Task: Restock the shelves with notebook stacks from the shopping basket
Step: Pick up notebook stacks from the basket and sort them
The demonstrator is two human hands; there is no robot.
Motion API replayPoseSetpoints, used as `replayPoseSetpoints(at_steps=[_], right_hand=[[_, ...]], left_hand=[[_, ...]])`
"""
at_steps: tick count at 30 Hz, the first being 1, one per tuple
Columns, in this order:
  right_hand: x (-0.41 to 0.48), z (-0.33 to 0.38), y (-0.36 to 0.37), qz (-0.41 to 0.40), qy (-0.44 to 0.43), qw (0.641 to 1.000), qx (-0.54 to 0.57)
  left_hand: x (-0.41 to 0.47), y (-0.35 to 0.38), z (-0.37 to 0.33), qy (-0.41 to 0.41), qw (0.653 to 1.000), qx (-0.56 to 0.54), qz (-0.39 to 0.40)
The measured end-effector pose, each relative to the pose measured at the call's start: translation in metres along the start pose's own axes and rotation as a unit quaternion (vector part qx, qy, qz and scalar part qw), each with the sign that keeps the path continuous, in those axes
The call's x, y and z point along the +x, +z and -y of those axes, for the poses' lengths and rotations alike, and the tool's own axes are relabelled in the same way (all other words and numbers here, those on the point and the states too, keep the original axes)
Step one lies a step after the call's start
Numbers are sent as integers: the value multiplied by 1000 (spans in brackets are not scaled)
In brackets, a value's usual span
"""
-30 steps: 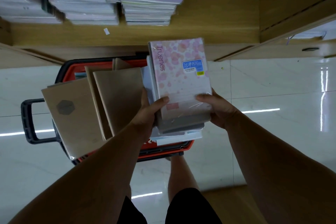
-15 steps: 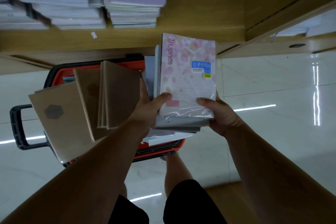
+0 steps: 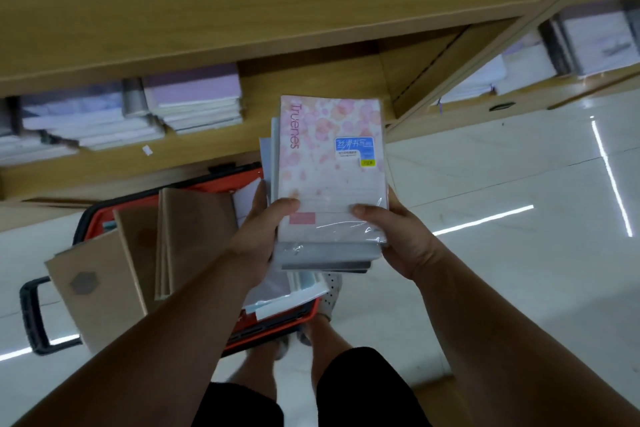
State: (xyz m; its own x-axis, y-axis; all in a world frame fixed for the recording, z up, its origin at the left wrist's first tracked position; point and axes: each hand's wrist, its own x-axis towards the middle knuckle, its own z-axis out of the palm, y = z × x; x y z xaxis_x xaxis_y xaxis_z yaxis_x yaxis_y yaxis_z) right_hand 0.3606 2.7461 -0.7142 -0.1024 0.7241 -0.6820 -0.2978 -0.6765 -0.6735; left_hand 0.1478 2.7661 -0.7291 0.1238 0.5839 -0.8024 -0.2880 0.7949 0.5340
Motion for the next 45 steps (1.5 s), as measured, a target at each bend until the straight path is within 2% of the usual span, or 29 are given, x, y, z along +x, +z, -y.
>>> replayPoseSetpoints(at_steps=[3,8,18,23,28,31,34,36,38,41,43,45], right_hand=[[5,-4,-10,-7,-11,999,31],[40,-1,-37,-6,-36,998,43],[167,40,-94,16,-76,997,-20],[221,49,-106,34,-97,993,-50],[245,56,-117,34,-104,990,-85],[244,56,-118,-8,-115,988,-102],[225,45,-112,-116,-147,974,-125],[201,28,-106,-189,-117,970,-98],[175,8,-98,-231,-12,972,-34],[161,-14,-73,-162,92,970,153],[170,-21,-59,-140,73,958,240],[181,-22,-49,-155,17,946,284]], left_hand=[[14,12,-4,14,999,35,4],[54,32,-8,0,999,34,11],[170,77,-38,67,996,65,-12],[200,89,-45,35,995,79,-45],[214,100,-42,47,992,83,-87],[217,101,-43,46,990,95,-97],[217,102,-42,49,989,98,-95],[215,102,-41,59,990,96,-87],[217,99,-40,70,991,80,-86],[224,95,-36,97,991,53,-81],[228,96,-33,113,987,61,-96],[232,98,-31,121,985,64,-107]])
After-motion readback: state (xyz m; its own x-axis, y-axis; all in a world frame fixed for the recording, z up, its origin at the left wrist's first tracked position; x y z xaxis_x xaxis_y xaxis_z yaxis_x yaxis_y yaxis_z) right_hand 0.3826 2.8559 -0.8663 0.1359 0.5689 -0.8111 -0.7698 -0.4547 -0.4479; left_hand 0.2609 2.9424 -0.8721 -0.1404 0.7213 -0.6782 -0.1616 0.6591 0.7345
